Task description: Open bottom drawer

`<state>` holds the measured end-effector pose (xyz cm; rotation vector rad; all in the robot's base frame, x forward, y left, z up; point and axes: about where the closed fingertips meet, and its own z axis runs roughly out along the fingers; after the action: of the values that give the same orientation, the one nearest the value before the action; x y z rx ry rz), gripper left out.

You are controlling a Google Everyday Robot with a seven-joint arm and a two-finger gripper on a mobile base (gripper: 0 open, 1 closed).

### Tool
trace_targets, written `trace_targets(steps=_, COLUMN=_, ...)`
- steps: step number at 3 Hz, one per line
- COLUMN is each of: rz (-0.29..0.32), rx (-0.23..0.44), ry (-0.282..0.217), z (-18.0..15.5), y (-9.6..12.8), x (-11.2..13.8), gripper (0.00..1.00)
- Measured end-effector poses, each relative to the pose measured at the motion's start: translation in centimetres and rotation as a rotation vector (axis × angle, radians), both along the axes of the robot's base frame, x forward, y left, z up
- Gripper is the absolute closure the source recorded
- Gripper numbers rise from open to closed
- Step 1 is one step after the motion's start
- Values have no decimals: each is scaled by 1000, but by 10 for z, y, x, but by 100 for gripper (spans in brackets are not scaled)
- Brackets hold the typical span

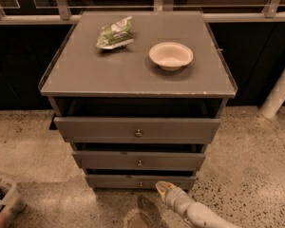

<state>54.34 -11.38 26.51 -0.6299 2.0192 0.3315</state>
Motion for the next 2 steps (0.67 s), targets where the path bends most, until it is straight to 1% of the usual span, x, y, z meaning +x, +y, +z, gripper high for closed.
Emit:
trace_targets(steps=1, rz=-26, rx=-11, ry=-24, z=-16, y=5, x=24, gripper=100)
trace_targets(steps=2, rz=-79, rx=-27, ry=-57, z=-25, y=0, x=53, gripper=100)
